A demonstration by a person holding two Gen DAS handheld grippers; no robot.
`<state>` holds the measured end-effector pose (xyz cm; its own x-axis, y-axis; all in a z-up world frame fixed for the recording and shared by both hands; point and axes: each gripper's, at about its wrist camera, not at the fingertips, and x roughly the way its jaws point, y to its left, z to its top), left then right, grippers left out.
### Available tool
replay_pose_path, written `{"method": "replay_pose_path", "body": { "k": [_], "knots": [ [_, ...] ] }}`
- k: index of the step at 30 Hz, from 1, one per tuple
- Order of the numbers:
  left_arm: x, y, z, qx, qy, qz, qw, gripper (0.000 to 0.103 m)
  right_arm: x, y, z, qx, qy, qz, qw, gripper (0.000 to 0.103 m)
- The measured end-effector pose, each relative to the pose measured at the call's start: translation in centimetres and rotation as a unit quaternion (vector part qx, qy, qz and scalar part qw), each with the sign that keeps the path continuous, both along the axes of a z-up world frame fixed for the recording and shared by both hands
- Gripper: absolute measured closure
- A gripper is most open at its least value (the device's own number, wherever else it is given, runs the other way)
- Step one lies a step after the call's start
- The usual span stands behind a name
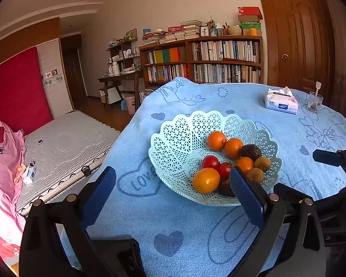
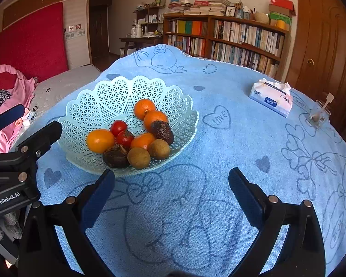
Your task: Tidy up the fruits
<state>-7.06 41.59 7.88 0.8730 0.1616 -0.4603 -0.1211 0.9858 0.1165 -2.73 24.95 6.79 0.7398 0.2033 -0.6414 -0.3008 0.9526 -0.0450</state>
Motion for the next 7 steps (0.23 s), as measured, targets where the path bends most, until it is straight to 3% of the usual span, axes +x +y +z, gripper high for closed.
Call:
{"method": "replay_pose_path", "body": {
  "k": [7],
  "knots": [
    [-0.3, -2.4, 0.1, 0.005, 0.007, -0.027, 0.9996, 0.003, -0.1, -3.9, -0.7, -0.014, 0.015, -0.051, 0.998, 0.005]
  ]
}}
